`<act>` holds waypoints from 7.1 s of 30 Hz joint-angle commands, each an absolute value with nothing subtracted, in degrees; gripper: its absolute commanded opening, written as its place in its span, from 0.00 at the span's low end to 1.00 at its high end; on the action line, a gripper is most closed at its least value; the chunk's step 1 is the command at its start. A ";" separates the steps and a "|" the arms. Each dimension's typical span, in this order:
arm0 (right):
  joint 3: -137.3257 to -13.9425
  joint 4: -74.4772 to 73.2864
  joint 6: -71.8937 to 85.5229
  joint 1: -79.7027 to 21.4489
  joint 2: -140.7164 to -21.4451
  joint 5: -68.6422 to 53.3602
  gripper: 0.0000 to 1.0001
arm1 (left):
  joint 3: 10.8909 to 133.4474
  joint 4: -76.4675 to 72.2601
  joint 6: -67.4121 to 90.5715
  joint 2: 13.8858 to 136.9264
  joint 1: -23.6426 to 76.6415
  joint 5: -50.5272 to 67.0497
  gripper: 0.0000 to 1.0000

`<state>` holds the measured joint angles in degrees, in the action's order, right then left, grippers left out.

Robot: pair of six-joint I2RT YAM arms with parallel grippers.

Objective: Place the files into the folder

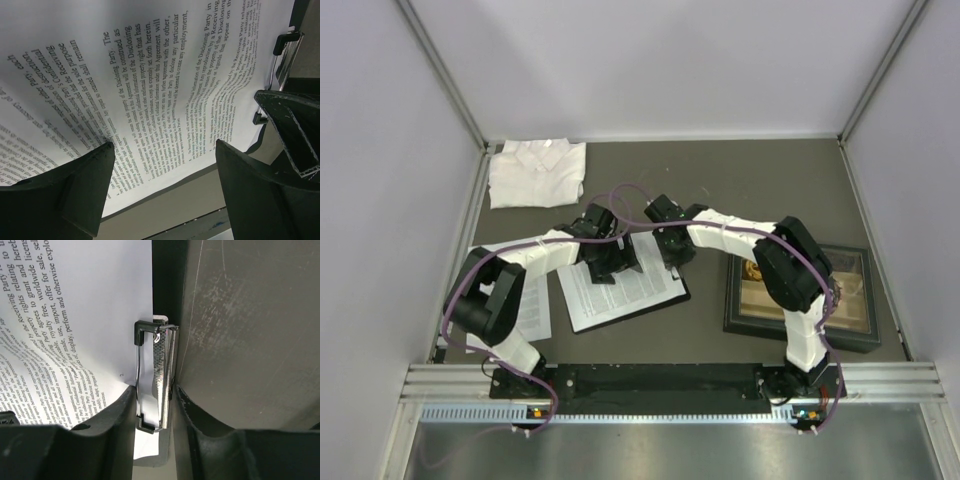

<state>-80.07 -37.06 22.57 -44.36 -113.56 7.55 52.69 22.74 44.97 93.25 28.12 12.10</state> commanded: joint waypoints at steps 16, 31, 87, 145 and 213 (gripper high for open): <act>-70.58 -26.02 22.15 -38.67 -110.39 -9.39 0.00 | 51.59 27.25 37.79 99.22 24.70 7.56 0.87; -67.85 -21.80 22.32 -36.12 -111.53 -15.12 0.00 | 53.61 28.92 32.52 102.57 24.52 7.12 0.87; -114.87 -16.96 38.93 -63.98 -139.12 -15.03 0.69 | 28.83 32.18 52.46 63.54 -35.77 12.83 0.94; -120.66 -22.23 31.37 -64.25 -141.84 -5.10 0.50 | 34.37 25.94 48.25 72.76 -34.10 13.35 0.83; -101.25 14.51 55.55 -57.48 -139.22 -29.88 0.67 | 27.77 24.07 52.56 75.15 -34.19 25.41 0.80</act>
<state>-102.63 15.14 57.23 -58.37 -142.67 -30.61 29.12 18.22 54.63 74.76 -34.44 29.82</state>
